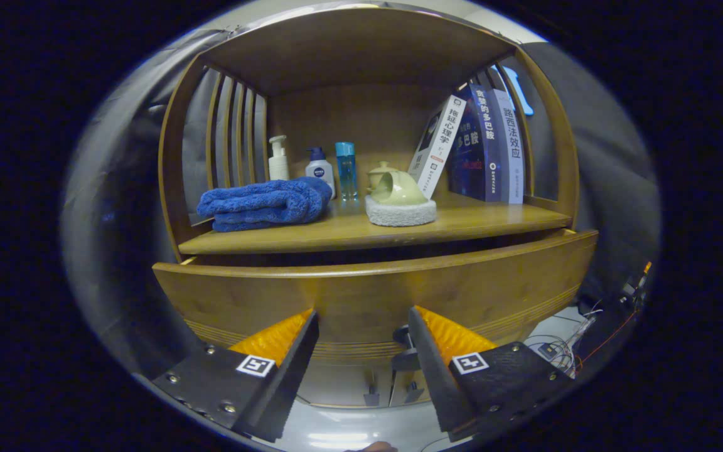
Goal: Pull open the drawer, take out the items inside it, and place them on the countertop above the cabinet.
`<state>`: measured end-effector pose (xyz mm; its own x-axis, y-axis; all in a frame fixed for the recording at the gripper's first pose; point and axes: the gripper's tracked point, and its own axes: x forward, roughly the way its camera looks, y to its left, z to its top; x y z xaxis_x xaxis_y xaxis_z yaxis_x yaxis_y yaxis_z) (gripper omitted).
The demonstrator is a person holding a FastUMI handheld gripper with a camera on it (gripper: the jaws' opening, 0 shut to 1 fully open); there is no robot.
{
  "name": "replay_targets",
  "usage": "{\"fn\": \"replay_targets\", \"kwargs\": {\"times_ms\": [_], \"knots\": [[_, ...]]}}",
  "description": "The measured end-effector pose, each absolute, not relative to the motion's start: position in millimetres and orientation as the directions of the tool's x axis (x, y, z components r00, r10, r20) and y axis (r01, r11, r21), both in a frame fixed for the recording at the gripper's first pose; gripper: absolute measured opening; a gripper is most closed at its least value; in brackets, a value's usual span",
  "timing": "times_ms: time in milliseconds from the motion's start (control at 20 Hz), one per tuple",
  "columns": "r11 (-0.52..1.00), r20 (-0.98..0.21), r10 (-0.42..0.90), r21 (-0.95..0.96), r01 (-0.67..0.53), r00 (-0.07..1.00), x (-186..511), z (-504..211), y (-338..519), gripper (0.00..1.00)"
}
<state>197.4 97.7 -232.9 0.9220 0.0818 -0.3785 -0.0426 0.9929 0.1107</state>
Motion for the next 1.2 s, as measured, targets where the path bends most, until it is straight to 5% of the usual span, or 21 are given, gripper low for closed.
{"fn": "replay_targets", "kwargs": {"times_ms": [1200], "knots": [[0.989, -0.391, 0.099, 0.143, -0.046, 0.915, 228, -231, 99, 0.87]]}}
